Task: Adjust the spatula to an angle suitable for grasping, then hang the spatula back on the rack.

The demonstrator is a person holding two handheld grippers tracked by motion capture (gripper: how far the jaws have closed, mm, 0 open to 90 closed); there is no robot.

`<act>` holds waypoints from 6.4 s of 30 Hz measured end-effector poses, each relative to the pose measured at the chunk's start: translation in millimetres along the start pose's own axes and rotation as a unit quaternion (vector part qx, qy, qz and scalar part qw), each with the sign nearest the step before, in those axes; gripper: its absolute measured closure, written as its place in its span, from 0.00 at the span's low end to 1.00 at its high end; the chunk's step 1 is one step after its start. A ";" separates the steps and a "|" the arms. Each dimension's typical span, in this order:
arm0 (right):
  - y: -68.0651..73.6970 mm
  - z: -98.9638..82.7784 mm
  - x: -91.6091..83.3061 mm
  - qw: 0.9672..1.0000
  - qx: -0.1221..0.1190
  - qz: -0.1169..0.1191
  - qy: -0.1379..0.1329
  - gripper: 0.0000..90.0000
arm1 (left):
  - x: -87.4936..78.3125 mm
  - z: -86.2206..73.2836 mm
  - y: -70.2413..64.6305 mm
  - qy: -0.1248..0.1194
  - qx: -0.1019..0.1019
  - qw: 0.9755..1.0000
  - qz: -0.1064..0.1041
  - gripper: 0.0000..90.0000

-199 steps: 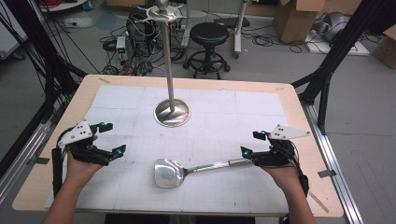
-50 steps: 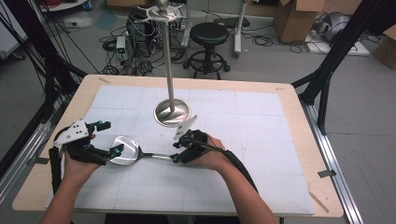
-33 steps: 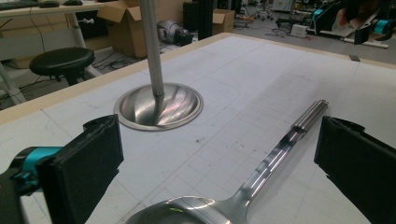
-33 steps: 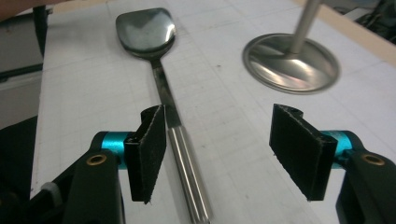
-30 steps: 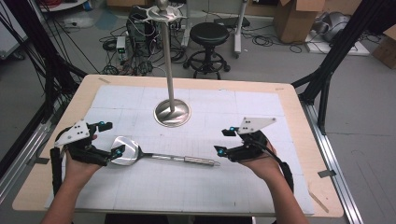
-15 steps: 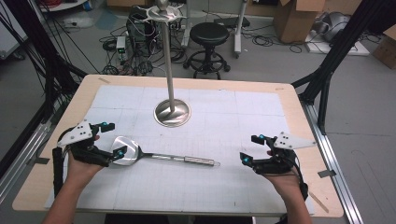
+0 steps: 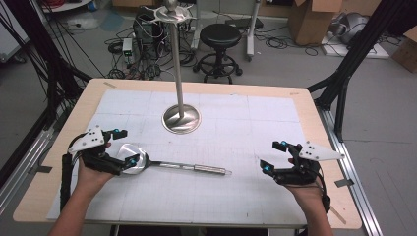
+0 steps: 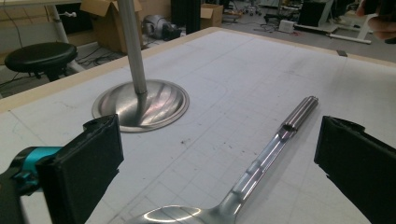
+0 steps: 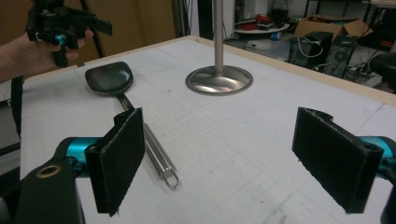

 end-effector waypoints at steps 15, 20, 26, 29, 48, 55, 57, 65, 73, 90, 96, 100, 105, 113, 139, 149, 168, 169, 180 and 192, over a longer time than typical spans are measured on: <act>-7.1 -2.2 -6.7 1.000 0.008 -0.013 0.001 0.19 | 13.8 10.4 -4.9 0.005 0.014 1.000 -0.028 0.02; -9.1 -1.1 -5.3 1.000 0.010 -0.013 -0.003 0.19 | 28.3 25.2 -14.8 0.014 0.031 0.998 -0.060 0.02; -12.0 -1.8 0.5 1.000 0.010 -0.009 0.001 0.19 | 54.3 41.3 -28.2 0.047 0.052 0.994 -0.088 0.02; -11.1 -0.3 0.0 1.000 0.010 -0.005 -0.006 0.19 | 69.0 46.8 -34.6 0.063 0.063 0.991 -0.098 0.02; -12.4 -0.3 -0.1 1.000 0.015 -0.003 -0.006 0.19 | 143.2 56.2 -59.6 0.165 0.090 0.964 -0.187 0.02; -12.6 -0.9 0.2 1.000 0.014 -0.004 -0.006 0.19 | 173.4 42.0 -71.5 0.223 0.103 0.946 -0.213 0.07; -13.0 -1.0 0.7 1.000 0.014 -0.003 -0.006 0.19 | 177.8 40.0 -71.5 0.236 0.116 0.941 -0.214 0.08; -12.7 -1.3 1.6 1.000 0.015 -0.001 -0.004 0.19 | 189.4 27.3 -74.4 0.281 0.139 0.928 -0.200 0.17; -12.3 -1.6 2.5 1.000 0.016 0.001 -0.005 0.19 | 197.5 21.5 -78.1 0.314 0.157 0.913 -0.206 0.35; -11.4 -4.5 5.8 1.000 0.020 0.000 -0.002 0.19 | 203.6 18.1 -85.4 0.361 0.178 0.891 -0.209 0.63; -11.3 -4.5 5.4 1.000 0.020 -0.002 -0.002 0.19 | 203.4 18.6 -87.1 0.363 0.183 0.889 -0.212 0.71; -11.1 -4.5 5.0 1.000 0.020 -0.001 -0.002 0.19 | 202.7 19.2 -90.2 0.363 0.201 0.884 -0.212 0.73; -11.5 -4.9 5.2 1.000 0.019 -0.002 -0.002 0.19 | 202.3 20.7 -94.4 0.365 0.227 0.877 -0.216 0.75; -12.0 -6.2 3.8 1.000 0.023 -0.002 -0.002 0.19 | 197.1 24.8 -88.3 0.373 0.213 0.881 -0.197 0.76; -10.0 -6.5 6.2 1.000 0.020 -0.001 -0.001 0.19 | 111.4 99.6 -51.3 0.177 0.116 0.967 -0.140 0.77; -9.9 -6.6 6.8 1.000 0.020 -0.001 0.000 0.19 | 72.7 126.9 -29.4 0.079 0.069 0.988 -0.112 0.77; -9.7 -5.8 8.1 1.000 0.019 0.002 -0.003 0.19 | 44.9 161.2 -5.2 0.001 0.028 0.997 -0.077 0.77; -9.8 -5.9 8.1 1.000 0.019 0.002 -0.003 0.19 | 43.9 162.7 -2.8 0.002 0.029 0.997 -0.074 0.77; -9.8 -5.4 7.9 1.000 0.020 0.003 -0.003 0.19 | 35.1 184.8 19.0 -0.013 0.010 0.998 -0.053 0.77; -9.5 -4.5 6.8 1.000 0.023 0.003 -0.006 0.19 | 24.5 202.2 45.9 -0.025 -0.015 0.999 -0.032 0.77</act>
Point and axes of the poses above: each handheld gripper's, and its own axes: x roughly forward along the jaws, z roughly out of its top, y roughly to its left, the point moved 2 cm from there along x, roughly forward along the jaws, and after that the axes turned 1 degree about y, right-handed, at the moved point
